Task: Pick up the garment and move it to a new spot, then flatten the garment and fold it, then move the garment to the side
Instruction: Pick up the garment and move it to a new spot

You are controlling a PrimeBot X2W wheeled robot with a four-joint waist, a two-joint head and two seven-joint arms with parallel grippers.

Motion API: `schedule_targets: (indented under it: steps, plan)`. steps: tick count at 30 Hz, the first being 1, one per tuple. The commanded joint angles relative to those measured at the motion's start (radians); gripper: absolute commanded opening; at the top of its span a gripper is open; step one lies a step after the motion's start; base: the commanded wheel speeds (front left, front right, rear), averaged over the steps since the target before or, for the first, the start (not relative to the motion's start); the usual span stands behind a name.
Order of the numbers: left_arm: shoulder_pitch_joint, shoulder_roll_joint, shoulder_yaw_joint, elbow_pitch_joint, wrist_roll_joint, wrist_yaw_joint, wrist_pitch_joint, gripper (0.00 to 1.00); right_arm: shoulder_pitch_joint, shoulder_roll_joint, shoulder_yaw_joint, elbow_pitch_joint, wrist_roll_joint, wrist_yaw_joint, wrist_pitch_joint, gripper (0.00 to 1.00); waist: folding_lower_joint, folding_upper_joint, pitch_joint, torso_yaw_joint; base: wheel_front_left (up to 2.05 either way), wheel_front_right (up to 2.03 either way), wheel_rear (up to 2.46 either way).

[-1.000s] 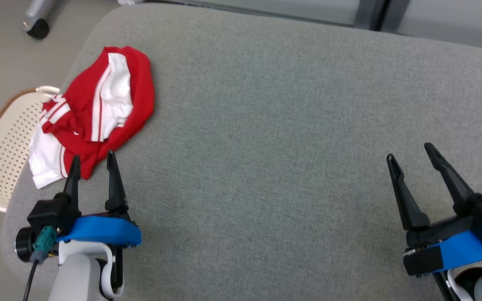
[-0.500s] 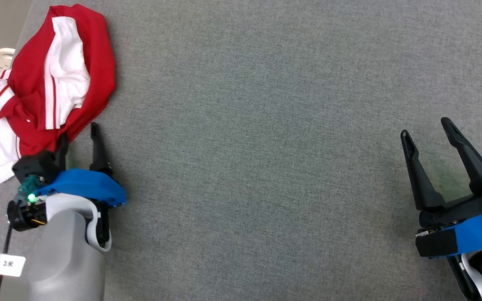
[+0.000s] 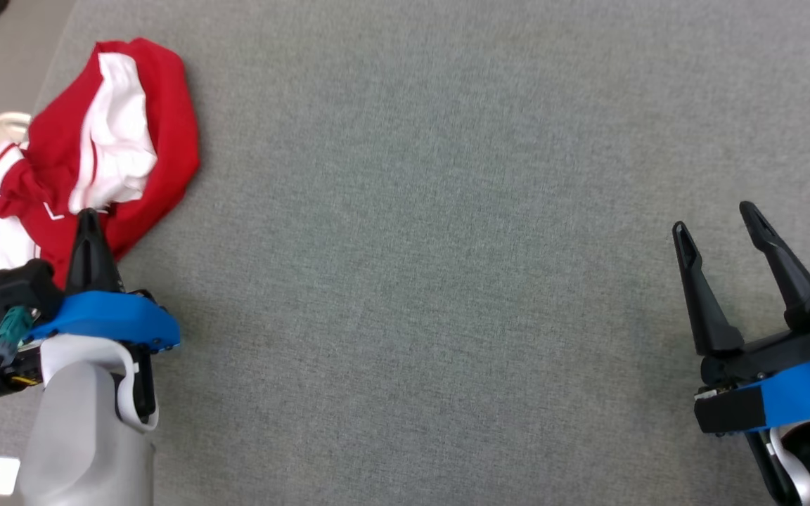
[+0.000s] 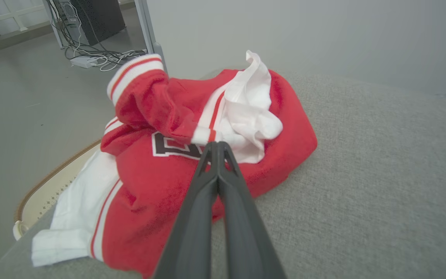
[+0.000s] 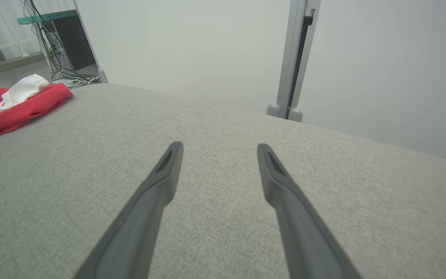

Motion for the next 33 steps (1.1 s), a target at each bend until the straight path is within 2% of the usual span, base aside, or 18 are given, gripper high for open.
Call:
schedule_targets:
  steps: [1,8,15,16,17,18,25,33]
  plan:
    - [0.016,0.002,0.009,-0.025,0.008,0.006,-0.003,0.00,0.008,0.005,0.001,0.005,0.002,0.000,-0.010,1.00,0.0001,-0.0002,-0.028,-0.018,0.00,0.00,0.00]
    - [0.140,-0.014,0.026,-0.212,0.053,-0.001,-0.002,0.00,0.037,0.028,0.005,0.040,0.008,0.000,-0.041,1.00,0.0001,-0.0002,-0.130,-0.043,0.00,0.00,0.00]
    - [0.271,-0.033,-0.014,-0.377,0.074,-0.013,-0.003,0.00,0.065,0.051,0.016,0.060,0.013,0.000,-0.064,1.00,0.0001,-0.0002,-0.225,-0.072,0.00,0.00,0.00]
    - [0.290,-0.036,-0.023,-0.400,0.069,-0.016,-0.002,0.08,0.070,0.055,0.016,0.063,0.014,0.000,-0.066,1.00,0.0001,-0.0002,-0.237,-0.074,0.00,0.00,0.00]
    - [0.307,-0.038,-0.032,-0.425,0.063,-0.016,-0.003,0.67,0.073,0.059,0.018,0.065,0.015,0.000,-0.066,1.00,0.0001,-0.0002,-0.246,-0.076,0.00,0.00,0.00]
    - [0.324,-0.040,-0.043,-0.445,0.062,-0.014,-0.002,1.00,0.076,0.062,0.019,0.069,0.015,0.000,-0.068,1.00,0.0001,-0.0002,-0.256,-0.077,0.00,0.00,0.00]
    - [0.440,-0.045,-0.136,-0.527,0.055,0.002,0.011,1.00,0.118,0.081,0.021,0.088,0.016,0.000,-0.075,1.00,0.0001,-0.0002,-0.322,-0.079,0.00,0.00,0.00]
    - [0.537,-0.040,-0.164,-0.557,0.068,0.026,0.048,1.00,0.173,0.114,0.001,0.095,0.021,0.000,-0.079,1.00,0.0001,-0.0002,-0.368,-0.084,0.00,0.00,0.00]
